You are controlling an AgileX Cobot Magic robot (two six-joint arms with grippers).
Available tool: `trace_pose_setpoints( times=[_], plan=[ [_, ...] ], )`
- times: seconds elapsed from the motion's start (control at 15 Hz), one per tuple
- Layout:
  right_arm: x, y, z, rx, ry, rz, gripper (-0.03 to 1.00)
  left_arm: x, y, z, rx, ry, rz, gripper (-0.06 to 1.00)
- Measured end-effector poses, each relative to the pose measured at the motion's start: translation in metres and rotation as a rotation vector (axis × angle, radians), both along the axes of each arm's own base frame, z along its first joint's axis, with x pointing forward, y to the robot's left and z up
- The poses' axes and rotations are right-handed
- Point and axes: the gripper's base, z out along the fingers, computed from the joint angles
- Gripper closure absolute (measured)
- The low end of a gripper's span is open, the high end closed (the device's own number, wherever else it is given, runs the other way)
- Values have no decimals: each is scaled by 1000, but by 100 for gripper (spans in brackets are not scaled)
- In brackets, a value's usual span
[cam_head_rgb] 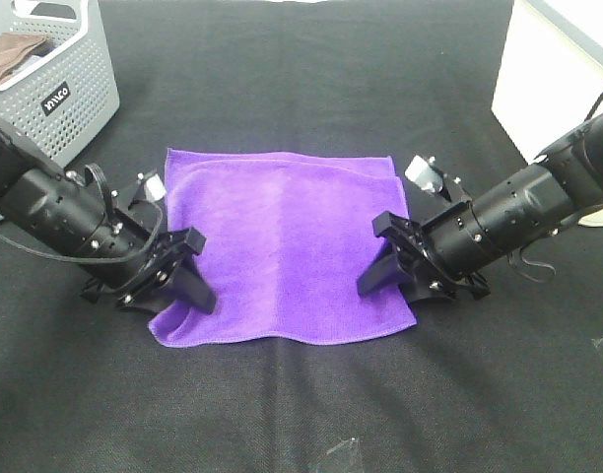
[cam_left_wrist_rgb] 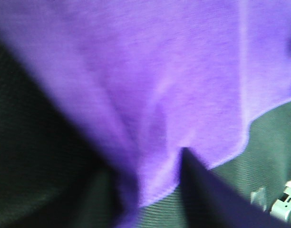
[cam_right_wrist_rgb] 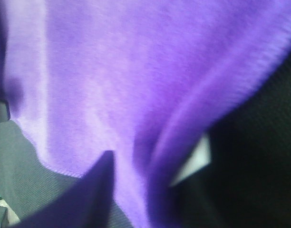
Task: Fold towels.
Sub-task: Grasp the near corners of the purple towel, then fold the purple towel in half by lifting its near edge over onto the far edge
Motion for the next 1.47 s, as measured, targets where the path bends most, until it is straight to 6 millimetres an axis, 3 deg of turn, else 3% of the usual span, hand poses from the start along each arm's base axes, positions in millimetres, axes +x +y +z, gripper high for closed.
trace_pose_setpoints(
  times=[0.13, 0.27, 0.53, 0.93, 1.07, 1.2, 1.47],
  plan=[
    [-2, 0, -2, -10, 9, 19, 77, 0, 1, -2, 6, 4, -2, 86],
    [-6, 0, -5, -8, 32, 61, 97, -1, 1, -3, 16, 0, -18, 94],
    [-12, 0, 1, -8, 70, 98, 97, -8, 4, 12, 80, -51, -114, 94],
    [-33, 2, 65, 22, 52, 133, 97, -52, 20, 57, 145, -77, -114, 94],
    [-35, 1, 76, 20, 19, 117, 97, -54, 21, 69, 154, -114, -95, 94],
    [-18, 2, 82, -8, -67, 94, 97, -43, 21, 73, 174, -186, -56, 94],
    [50, 9, 103, -49, -274, 50, 97, 7, 19, 91, 222, -426, 43, 94]
  ],
)
